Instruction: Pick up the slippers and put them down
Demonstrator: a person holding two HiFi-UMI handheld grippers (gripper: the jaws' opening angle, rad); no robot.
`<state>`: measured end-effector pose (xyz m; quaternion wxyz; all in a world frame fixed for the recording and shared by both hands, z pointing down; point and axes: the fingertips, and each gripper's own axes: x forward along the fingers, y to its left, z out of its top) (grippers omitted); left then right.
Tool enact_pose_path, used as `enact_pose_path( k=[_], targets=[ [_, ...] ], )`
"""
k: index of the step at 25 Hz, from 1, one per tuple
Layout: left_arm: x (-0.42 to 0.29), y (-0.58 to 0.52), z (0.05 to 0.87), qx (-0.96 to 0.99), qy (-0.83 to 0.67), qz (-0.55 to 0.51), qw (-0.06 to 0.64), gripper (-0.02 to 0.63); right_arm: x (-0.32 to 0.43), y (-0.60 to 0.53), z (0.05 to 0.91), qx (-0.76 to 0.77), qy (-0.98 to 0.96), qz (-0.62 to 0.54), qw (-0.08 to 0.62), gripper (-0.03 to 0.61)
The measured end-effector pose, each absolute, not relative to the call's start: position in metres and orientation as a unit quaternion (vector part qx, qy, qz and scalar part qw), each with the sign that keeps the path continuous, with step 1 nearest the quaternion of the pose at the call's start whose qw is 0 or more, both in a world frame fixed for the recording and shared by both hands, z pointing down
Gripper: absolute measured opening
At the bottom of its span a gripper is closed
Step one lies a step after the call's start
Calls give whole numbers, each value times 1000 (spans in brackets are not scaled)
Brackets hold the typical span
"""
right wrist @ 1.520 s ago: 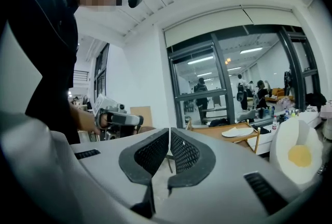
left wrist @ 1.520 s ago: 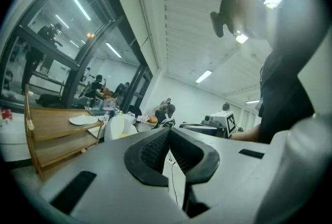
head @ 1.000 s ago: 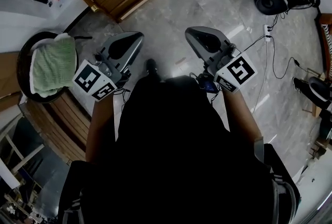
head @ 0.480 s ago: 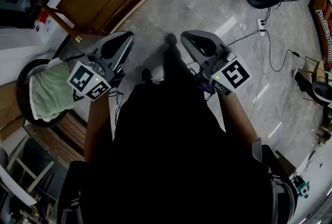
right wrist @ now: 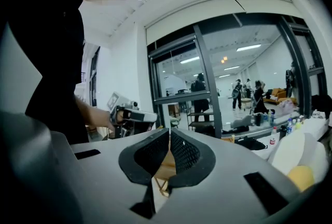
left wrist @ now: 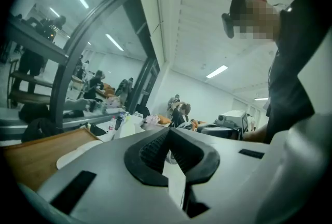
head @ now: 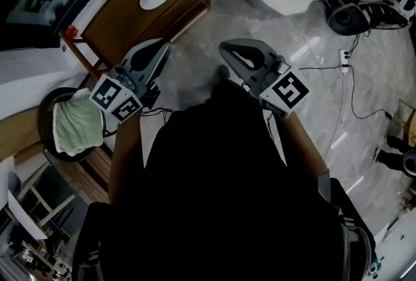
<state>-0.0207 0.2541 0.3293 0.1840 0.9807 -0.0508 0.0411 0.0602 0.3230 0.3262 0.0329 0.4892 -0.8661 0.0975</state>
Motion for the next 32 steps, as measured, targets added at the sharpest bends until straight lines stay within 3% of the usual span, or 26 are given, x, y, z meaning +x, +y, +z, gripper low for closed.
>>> enact_pose_path(
  k=[6,12,17,29,32],
  targets=[
    [5,206,313,979,-111,46,168,11,91,280,331,426,-896,119,21,26],
    [-21,141,335,963,-174,74,192,12,92,221,340,402,-905,136,8,26],
    [-50,69,352,956,-193,36,217,12,81,166,361,386,-908,159,36,26],
    [-99,-35,550,854,-210,116,462,14,60,32,395,402,-877,233,125,26],
    [-94,-43,580,831,-204,123,502,74,63,12,408,401,-871,244,144,26]
  ],
)
